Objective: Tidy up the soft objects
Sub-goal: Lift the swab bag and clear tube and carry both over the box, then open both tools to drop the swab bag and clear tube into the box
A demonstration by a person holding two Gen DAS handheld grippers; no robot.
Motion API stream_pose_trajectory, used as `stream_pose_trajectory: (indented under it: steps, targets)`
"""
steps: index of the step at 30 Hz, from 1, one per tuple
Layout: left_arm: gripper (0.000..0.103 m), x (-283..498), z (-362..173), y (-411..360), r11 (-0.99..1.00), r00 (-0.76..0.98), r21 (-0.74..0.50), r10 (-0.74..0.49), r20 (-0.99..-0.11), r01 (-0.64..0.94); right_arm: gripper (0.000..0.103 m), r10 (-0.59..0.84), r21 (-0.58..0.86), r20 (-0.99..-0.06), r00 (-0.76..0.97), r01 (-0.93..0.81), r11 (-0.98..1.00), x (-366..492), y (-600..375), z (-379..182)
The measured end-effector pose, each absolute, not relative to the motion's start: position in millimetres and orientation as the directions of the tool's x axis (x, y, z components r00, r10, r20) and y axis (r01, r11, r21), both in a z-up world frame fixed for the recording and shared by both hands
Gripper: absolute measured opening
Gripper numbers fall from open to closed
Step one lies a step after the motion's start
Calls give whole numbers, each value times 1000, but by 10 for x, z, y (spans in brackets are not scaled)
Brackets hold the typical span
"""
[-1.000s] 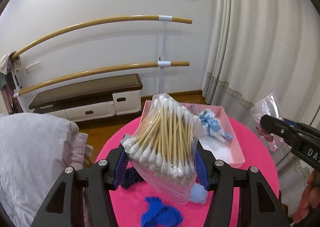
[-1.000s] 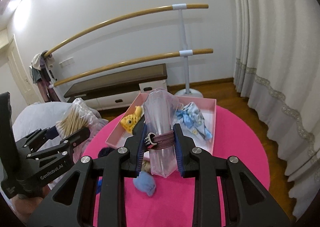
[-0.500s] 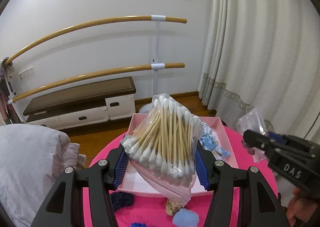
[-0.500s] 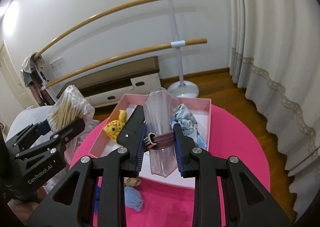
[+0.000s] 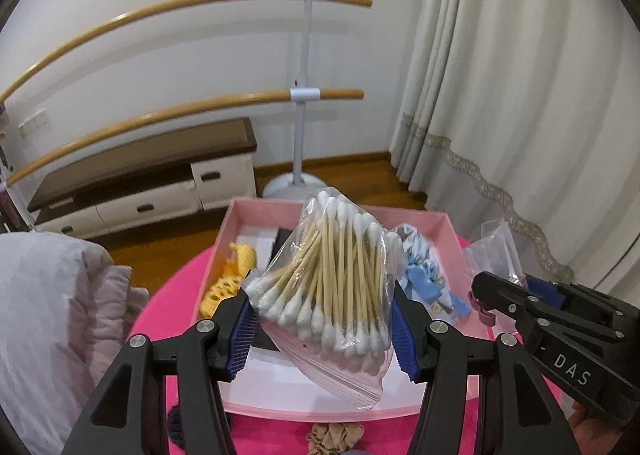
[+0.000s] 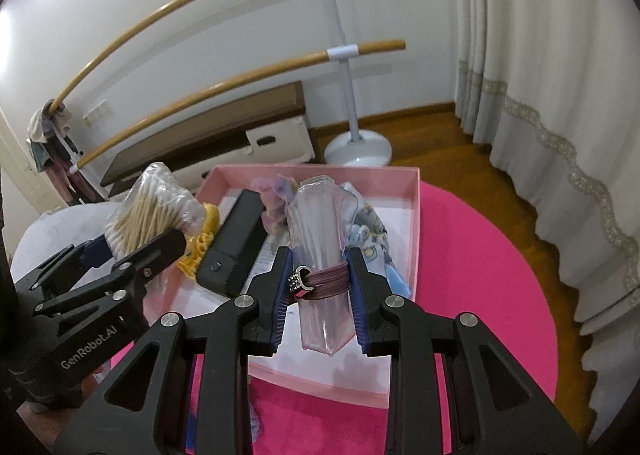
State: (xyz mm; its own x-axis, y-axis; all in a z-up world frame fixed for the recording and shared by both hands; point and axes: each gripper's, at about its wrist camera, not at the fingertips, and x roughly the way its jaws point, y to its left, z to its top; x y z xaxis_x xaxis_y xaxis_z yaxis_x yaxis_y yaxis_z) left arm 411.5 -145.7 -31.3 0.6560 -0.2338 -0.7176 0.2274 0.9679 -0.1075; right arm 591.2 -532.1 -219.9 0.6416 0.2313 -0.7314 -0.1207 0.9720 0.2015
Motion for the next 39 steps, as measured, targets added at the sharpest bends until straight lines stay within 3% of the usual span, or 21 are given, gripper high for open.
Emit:
stream_pose_trajectory:
  steps: [16, 20, 26, 30, 31, 39]
  targets:
    - [57, 4968, -793, -1824, 966, 552, -119, -230, -802, 229, 26, 218, 219, -814, 538, -64, 974, 6143, -5438, -2753]
    - [61, 5073, -857, -1850, 971, 549, -102, -208, -810, 217, 31, 220, 229, -820, 529, -49, 972, 6152, -5454, -2806]
    - [84, 4956, -804, -1843, 978, 588, -70, -174, -790, 196, 55, 217, 235, -815, 538, -36, 971, 6105, -5477, -2776]
    - [102, 4861, -702, -1725, 983, 626, -76, -164, -762, 165, 99, 183, 233, -804, 565, 17, 972, 6056, -5559, -2713]
    - [103, 4844, -647, -1683, 984, 643, -82, -165, -748, 157, 103, 182, 242, -798, 575, 29, 970, 6030, -5588, -2691]
    - [103, 4145, -500, -1401, 991, 717, -46, -126, -685, 129, 103, 166, 242, -762, 627, 37, 970, 5829, -5563, -2425]
